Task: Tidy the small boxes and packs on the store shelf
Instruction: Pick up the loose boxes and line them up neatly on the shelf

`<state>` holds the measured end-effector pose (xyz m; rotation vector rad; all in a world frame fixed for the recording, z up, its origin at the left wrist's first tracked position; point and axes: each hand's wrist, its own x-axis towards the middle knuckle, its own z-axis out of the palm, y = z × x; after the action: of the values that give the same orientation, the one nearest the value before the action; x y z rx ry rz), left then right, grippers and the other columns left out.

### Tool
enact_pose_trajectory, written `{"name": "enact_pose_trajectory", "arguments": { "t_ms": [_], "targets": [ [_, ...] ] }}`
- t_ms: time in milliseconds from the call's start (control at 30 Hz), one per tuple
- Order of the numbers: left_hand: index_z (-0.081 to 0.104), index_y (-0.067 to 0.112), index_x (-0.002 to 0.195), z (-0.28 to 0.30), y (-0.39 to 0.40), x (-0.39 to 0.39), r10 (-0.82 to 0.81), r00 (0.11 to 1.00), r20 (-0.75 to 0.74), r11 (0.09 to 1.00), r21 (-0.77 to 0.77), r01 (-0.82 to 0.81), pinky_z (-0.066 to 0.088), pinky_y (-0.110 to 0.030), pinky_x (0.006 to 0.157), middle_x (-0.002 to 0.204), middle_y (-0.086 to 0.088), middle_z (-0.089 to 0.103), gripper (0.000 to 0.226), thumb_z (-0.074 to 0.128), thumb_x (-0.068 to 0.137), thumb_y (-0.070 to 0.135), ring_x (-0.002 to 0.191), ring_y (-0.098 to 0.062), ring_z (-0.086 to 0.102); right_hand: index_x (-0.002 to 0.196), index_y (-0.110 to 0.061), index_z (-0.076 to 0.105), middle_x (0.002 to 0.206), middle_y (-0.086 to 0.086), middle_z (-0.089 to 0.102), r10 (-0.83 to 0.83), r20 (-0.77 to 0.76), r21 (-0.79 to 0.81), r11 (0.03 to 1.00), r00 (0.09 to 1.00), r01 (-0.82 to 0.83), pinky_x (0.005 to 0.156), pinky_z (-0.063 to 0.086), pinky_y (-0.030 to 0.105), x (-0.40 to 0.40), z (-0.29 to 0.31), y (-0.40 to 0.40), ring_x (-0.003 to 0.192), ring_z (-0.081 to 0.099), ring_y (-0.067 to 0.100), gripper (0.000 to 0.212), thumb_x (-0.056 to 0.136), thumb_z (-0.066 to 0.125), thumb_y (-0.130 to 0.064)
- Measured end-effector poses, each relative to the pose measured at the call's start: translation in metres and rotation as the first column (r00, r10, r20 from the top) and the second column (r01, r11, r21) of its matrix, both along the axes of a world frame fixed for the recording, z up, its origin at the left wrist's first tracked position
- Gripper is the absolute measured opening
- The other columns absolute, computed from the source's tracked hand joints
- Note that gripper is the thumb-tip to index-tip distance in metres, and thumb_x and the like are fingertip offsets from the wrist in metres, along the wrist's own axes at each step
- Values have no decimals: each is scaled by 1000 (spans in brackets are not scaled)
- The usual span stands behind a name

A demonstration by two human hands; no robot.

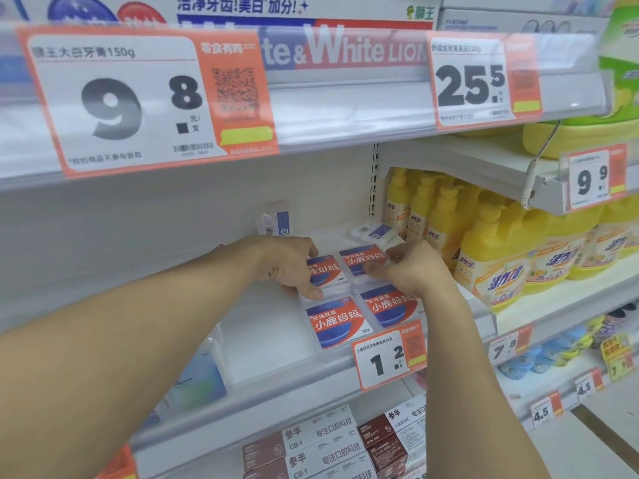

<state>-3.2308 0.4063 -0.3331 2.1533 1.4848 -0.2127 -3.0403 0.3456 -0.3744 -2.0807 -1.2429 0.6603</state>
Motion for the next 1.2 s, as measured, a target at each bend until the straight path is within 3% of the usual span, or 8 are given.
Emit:
{"name": "enact_pose_trajectory", "arguments": {
  "t_ms": [167,267,367,500,633,900,1067,1200],
  "targets": [
    [35,20,144,4,12,-9,104,983,153,993,-78,-93,52,-30,89,140,-1,46,79,74,80,42,110,-19,56,127,-14,63,125,5,66,7,197,139,990,980,-35,59,42,21,11,20,22,98,62,21,46,91,63,-43],
    [55,8,128,10,26,-23,105,979,175,974,180,-137,54,-29,79,120,-7,62,49,64,88,35,95,-23,65,94,-7,69,101,7,66,98,277,141,980,956,-141,66,44,28,12,39,62,93,60,25,24,98,50,-22],
    [65,10,115,20,36,-44,109,993,49,912,391,-120,42,-25,75,114,-8,62,34,62,89,31,93,-22,57,117,-4,63,111,8,59,194,363,-99,981,911,-169,88,50,30,21,31,103,105,57,24,34,103,42,-26],
    [50,14,134,29,47,-78,183,983,-9,921,352,-168,44,-28,85,134,-7,50,52,65,88,34,114,-23,53,136,-10,51,135,9,58,165,366,-215,973,916,-89,105,45,47,34,2,124,123,55,33,69,85,66,-53],
    [31,15,146,20,56,-97,192,972,-135,956,251,-154,38,-32,104,149,-5,37,79,70,83,44,132,-24,41,114,-9,59,113,9,65,76,276,-32,997,958,-70,84,53,36,30,14,117,101,62,29,61,66,91,-27],
    [26,16,147,2,72,-106,213,950,-227,970,164,-178,46,-43,102,146,-6,41,102,83,68,44,124,-29,49,113,-14,49,104,0,55,124,142,532,827,982,-181,59,44,19,-13,48,67,82,55,11,34,86,70,-18],
    [48,6,132,25,67,-103,190,950,-248,932,351,-95,50,-35,92,125,-9,57,89,83,62,47,108,-26,58,121,-19,42,118,4,58,288,-136,515,838,948,-181,61,63,32,-33,60,18,91,69,19,39,92,67,-23],
    [45,11,133,54,45,-88,113,978,-177,848,530,-2,48,-37,88,122,-12,45,87,78,62,50,111,-30,47,97,-21,62,78,-6,72,286,-201,460,872,937,-167,44,51,23,-21,58,-22,54,69,7,18,85,75,-27]
  ]
}}
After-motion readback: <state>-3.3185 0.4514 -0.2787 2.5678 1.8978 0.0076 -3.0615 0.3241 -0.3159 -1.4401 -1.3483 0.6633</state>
